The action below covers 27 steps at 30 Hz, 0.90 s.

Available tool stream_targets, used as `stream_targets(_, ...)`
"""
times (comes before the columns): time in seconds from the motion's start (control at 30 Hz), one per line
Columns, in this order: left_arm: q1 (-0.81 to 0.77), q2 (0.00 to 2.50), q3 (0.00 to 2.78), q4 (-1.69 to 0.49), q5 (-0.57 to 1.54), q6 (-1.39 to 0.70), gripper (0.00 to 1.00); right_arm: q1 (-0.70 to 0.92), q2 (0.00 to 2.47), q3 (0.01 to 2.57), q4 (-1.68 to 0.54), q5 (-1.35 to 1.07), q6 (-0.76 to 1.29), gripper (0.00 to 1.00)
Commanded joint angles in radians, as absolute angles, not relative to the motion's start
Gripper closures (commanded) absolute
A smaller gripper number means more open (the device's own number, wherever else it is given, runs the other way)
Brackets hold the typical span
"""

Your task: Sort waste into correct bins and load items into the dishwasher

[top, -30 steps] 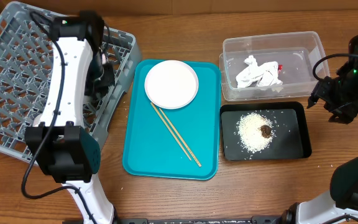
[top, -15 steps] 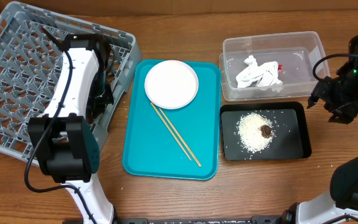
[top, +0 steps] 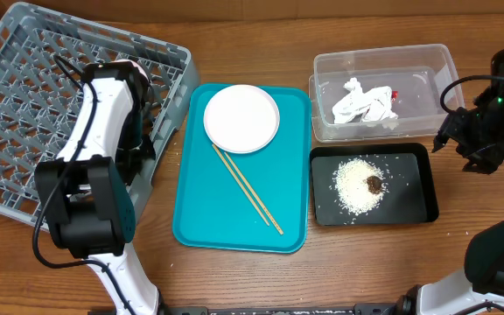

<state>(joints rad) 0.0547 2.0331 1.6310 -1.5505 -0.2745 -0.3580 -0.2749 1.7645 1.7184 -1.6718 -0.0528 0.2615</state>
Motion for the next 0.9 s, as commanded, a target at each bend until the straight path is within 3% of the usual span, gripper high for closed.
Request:
stream_targets(0.0,0.037,2.04,1.623,-1.512,-0.114,-0.272,0.95,-0.275,1.728,1.719,-1.671,-0.057,0.261,0.34)
stream_targets(0.1,0.015,2.04,1.623,-1.454,-0.032,-0.242,0.95,-0.275,1.728,1.719,-1.671,-0.057,0.262,0.33)
stream_targets(0.87,-0.034,2.04,1.623,-1.356,0.043,-0.136,0.96,-0.275,1.728,1.719,-1.671,-0.057,0.261,0.33)
